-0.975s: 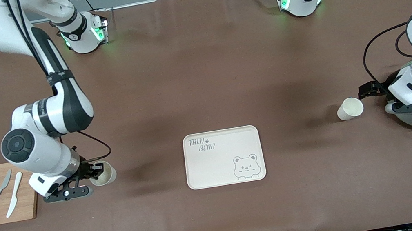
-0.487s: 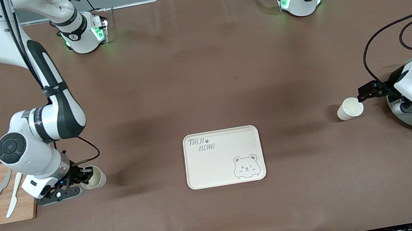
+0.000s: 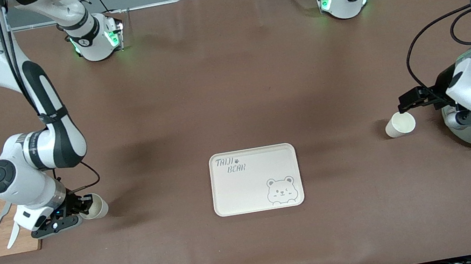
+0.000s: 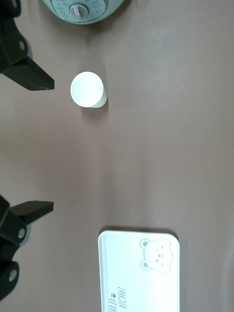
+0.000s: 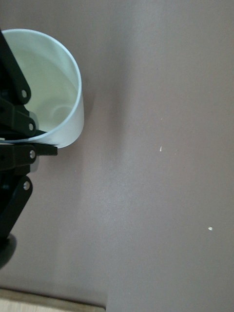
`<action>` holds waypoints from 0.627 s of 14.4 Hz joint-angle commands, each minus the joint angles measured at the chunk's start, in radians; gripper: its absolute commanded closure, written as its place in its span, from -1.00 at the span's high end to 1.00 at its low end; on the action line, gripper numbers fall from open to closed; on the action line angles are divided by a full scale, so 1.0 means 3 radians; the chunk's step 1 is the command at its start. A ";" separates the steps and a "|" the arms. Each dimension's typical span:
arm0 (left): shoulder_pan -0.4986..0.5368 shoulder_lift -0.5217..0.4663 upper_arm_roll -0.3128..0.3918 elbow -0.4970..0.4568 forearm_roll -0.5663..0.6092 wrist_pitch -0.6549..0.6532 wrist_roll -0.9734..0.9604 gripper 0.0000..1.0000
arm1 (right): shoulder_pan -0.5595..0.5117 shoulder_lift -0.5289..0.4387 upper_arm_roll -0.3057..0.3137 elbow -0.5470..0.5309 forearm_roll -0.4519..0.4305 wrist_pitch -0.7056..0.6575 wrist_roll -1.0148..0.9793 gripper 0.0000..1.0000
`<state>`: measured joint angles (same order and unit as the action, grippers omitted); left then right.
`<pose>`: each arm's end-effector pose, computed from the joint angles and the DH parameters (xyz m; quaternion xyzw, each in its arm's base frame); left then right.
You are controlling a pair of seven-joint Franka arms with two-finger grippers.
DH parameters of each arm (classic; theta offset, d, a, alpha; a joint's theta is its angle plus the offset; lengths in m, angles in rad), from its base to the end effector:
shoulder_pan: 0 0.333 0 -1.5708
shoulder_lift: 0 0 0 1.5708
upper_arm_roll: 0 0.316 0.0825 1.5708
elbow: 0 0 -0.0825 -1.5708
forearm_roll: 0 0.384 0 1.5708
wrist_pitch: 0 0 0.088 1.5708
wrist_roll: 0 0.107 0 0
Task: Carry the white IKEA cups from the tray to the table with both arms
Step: 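Set the cup down with the right gripper while the left gripper releases its cup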
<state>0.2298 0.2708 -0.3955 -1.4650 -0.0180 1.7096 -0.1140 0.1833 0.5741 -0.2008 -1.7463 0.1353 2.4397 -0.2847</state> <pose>0.6331 -0.0778 0.5363 0.9980 -0.0182 -0.0112 0.0595 0.6790 0.0022 0.2632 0.9924 0.1037 0.0650 0.0161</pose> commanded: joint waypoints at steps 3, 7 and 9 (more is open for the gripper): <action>-0.0085 -0.0177 -0.0068 0.0026 0.0228 -0.0140 -0.0065 1.00 | -0.0161 0.0147 0.0076 -0.0013 0.0433 0.0172 -0.0528 -1.00; -0.0551 -0.0172 0.0178 0.0031 0.0546 -0.0232 -0.0152 1.00 | -0.0161 0.0193 0.0076 -0.0013 0.0464 0.0208 -0.0544 -1.00; -0.0576 -0.0156 0.0203 0.0036 0.0556 -0.0227 -0.0111 1.00 | -0.0161 0.0193 0.0076 -0.0008 0.0464 0.0208 -0.0544 -0.98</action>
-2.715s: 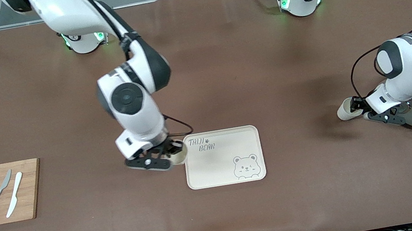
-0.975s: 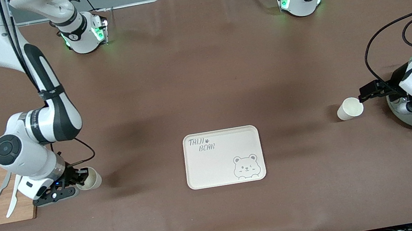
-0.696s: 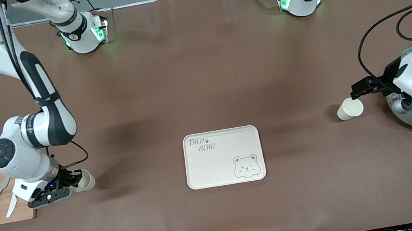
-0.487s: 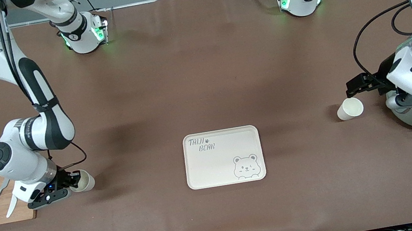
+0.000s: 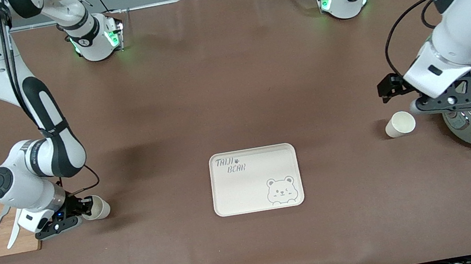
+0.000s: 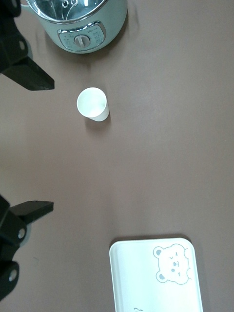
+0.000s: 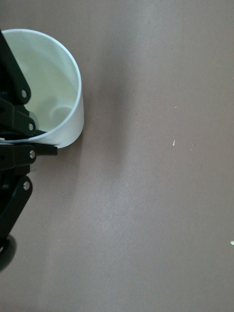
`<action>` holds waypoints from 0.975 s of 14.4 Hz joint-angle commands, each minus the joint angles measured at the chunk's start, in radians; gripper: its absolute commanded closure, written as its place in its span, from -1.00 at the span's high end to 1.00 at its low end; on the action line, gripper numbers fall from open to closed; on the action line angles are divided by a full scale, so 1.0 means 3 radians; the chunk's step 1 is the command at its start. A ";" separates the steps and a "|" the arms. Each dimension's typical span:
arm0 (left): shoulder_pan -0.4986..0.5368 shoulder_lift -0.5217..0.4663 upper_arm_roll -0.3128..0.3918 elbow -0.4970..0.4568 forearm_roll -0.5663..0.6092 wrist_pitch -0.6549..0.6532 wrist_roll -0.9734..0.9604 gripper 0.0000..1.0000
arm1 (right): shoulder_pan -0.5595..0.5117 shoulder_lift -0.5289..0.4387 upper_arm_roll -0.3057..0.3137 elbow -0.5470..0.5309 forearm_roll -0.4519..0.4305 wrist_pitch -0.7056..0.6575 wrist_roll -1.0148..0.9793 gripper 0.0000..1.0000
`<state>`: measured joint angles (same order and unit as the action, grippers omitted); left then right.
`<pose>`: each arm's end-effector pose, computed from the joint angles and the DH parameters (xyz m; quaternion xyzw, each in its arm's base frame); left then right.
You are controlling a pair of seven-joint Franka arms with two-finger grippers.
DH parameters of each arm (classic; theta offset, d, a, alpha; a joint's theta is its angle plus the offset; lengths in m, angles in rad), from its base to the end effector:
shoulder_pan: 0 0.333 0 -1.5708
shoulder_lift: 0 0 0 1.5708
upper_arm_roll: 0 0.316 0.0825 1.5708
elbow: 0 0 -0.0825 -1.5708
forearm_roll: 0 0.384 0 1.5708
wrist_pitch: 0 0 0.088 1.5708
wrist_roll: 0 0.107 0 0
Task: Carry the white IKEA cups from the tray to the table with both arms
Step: 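Set the cup down with the right gripper while the left gripper releases its cup, then open the right gripper and raise it away from the cup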
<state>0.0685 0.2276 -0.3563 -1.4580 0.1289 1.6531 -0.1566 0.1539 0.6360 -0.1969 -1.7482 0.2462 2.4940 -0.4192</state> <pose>0.6083 -0.1427 0.5582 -0.9974 0.0676 0.0035 0.0262 0.6779 -0.0174 0.2262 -0.9909 -0.1164 -0.0676 0.0079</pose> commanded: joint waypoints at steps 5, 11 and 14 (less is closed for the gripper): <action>-0.0065 0.0008 0.0206 0.0028 0.0051 -0.0014 0.0164 1.00 | -0.0063 -0.0018 0.0063 0.0059 0.0090 -0.0009 -0.0086 1.00; -0.0095 0.0029 0.0252 0.0064 0.0020 0.0002 0.0179 1.00 | -0.0216 -0.0395 0.0028 0.0646 0.0044 -0.1239 -0.0055 1.00; -0.0090 0.0054 0.0252 0.0074 -0.0026 0.0007 0.0179 1.00 | -0.0201 -0.0703 -0.0212 0.0923 -0.0013 -0.2072 -0.0035 1.00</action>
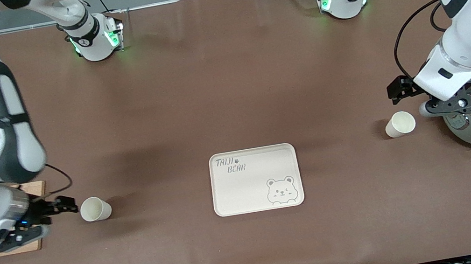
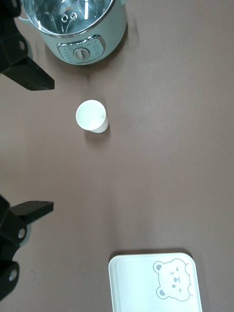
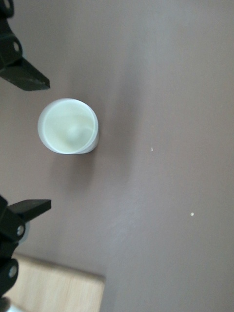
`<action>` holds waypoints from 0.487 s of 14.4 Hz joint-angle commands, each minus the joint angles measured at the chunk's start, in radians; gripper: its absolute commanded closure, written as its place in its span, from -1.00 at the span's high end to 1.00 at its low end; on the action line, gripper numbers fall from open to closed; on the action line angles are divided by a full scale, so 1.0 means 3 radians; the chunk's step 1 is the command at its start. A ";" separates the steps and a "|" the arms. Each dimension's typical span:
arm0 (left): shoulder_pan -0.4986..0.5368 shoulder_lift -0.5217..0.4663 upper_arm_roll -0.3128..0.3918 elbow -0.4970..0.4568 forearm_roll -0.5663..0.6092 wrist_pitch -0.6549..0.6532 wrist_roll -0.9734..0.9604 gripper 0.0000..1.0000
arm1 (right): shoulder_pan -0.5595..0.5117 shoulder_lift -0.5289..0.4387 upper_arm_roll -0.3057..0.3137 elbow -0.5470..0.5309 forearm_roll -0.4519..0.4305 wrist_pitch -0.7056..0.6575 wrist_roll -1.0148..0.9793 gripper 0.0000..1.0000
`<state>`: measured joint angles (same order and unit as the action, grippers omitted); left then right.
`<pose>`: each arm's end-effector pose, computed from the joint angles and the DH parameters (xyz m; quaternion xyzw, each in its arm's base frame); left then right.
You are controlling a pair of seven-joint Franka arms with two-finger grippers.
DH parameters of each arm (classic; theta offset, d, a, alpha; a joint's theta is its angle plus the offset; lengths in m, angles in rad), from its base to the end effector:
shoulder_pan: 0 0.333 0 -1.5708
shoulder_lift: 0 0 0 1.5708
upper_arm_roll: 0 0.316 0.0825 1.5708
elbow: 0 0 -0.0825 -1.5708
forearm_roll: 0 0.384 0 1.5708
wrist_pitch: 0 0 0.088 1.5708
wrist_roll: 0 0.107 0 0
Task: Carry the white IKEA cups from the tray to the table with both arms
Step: 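Open the right gripper and raise it away from the cup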
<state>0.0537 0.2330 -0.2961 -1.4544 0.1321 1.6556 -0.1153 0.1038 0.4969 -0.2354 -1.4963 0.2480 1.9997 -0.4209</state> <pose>0.6160 -0.1185 0.5546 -0.9972 0.0664 0.0050 0.0334 0.6945 -0.0509 0.3906 -0.9924 -0.1081 -0.0263 0.0525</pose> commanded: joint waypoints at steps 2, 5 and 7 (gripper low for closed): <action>-0.0041 0.0046 0.0061 0.0067 -0.0036 -0.0001 0.0067 1.00 | -0.0024 -0.0423 -0.0110 0.0262 -0.0095 -0.0911 0.0286 1.00; -0.0041 0.0041 0.0112 0.0072 -0.0087 -0.0001 0.0123 1.00 | 0.0083 -0.0730 -0.0079 0.0401 -0.0483 -0.1327 0.0656 1.00; -0.0041 0.0041 0.0138 0.0072 -0.0093 0.0019 0.0128 1.00 | 0.0109 -0.0914 -0.0095 0.0386 -0.0494 -0.1465 0.0667 1.00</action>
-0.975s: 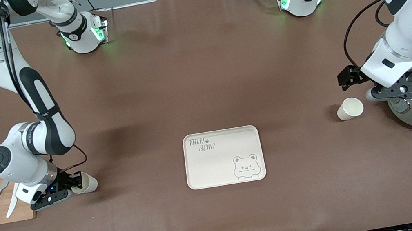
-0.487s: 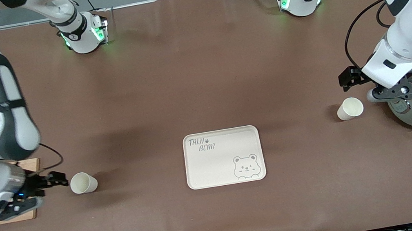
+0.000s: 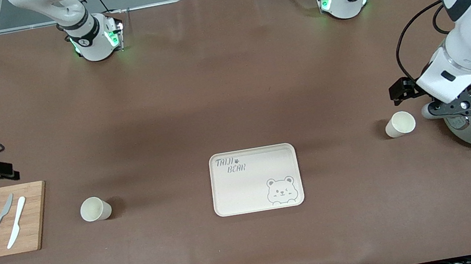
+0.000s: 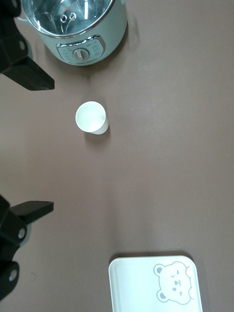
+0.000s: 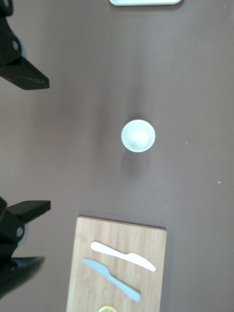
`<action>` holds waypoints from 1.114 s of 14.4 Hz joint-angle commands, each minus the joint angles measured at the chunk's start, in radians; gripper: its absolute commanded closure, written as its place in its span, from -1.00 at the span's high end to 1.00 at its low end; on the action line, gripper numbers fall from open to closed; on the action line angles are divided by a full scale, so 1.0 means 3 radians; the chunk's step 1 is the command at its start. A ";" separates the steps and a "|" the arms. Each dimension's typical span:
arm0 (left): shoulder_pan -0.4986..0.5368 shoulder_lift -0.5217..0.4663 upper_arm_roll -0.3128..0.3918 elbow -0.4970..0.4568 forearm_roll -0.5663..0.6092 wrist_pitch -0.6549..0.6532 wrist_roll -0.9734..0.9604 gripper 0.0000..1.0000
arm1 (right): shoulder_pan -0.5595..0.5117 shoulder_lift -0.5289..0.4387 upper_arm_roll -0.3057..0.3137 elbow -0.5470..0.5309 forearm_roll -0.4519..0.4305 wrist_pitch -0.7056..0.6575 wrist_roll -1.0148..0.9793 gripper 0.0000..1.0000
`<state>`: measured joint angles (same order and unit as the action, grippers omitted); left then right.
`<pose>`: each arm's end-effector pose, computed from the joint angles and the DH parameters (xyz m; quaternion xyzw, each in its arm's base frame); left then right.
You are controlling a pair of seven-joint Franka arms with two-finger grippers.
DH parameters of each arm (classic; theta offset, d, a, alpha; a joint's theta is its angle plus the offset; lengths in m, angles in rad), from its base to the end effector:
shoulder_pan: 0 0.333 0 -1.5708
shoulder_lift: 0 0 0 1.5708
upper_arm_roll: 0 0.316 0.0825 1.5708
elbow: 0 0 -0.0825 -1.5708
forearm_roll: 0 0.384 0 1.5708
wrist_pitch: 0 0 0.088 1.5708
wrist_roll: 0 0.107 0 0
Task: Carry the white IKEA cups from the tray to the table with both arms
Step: 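Open the right gripper and raise it away from the cup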
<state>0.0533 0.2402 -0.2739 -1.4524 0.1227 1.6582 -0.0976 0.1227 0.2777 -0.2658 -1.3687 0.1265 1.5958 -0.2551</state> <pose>0.6203 -0.1075 0.5505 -0.9974 0.0642 0.0080 0.0305 0.6338 -0.0550 0.5614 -0.9978 -0.0572 0.0149 0.0306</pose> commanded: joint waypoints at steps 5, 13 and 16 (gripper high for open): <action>-0.0171 0.0017 0.0150 0.0066 -0.0066 0.0015 0.0080 1.00 | 0.0061 -0.0363 0.0027 -0.0070 -0.0165 -0.0333 0.0497 1.00; -0.0582 0.0012 0.0749 0.0060 -0.0307 0.0015 0.0116 1.00 | 0.0011 -0.1064 -0.0004 -0.0699 -0.0514 -0.0145 0.0080 1.00; -0.0607 0.0012 0.0754 0.0060 -0.0292 0.0015 0.0070 1.00 | -0.0107 -0.1059 0.0001 -0.0725 -0.0503 -0.0094 -0.0024 1.00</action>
<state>-0.1128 0.2404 -0.0600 -1.4473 0.0460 1.6641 -0.0660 0.1043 -0.0212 -0.2751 -1.5472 -0.0090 1.5419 -0.2444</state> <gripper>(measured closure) 0.000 0.000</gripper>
